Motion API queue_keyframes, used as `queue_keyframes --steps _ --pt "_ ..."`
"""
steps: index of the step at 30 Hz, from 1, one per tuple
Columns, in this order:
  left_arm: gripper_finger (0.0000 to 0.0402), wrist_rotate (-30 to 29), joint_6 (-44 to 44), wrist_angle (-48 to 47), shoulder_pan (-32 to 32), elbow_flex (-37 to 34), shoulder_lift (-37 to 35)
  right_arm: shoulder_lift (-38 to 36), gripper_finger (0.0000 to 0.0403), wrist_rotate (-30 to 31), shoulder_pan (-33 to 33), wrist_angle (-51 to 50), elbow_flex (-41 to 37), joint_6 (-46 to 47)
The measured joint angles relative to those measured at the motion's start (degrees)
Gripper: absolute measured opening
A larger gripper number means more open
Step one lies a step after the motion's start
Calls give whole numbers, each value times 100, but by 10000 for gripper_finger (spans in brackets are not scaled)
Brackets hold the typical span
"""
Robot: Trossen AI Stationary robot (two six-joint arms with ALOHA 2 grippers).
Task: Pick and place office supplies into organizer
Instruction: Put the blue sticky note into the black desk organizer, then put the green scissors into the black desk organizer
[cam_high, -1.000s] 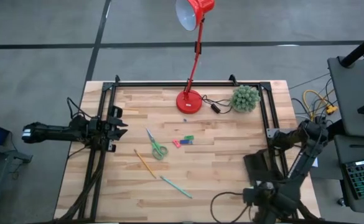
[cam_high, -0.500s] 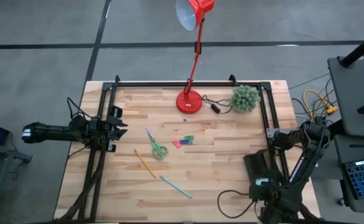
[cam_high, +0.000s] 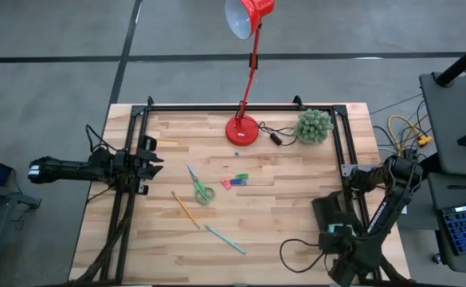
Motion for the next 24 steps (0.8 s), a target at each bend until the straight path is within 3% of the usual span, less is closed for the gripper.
queue_keyframes --steps 10,15,24 --pt "66 0 0 0 0 0 0 0 149 -179 0 14 89 -3" --pt "66 0 0 0 1 -1 0 0 156 -872 -32 22 293 3" --pt "66 0 0 0 2 0 0 0 152 -850 -39 -33 709 191"
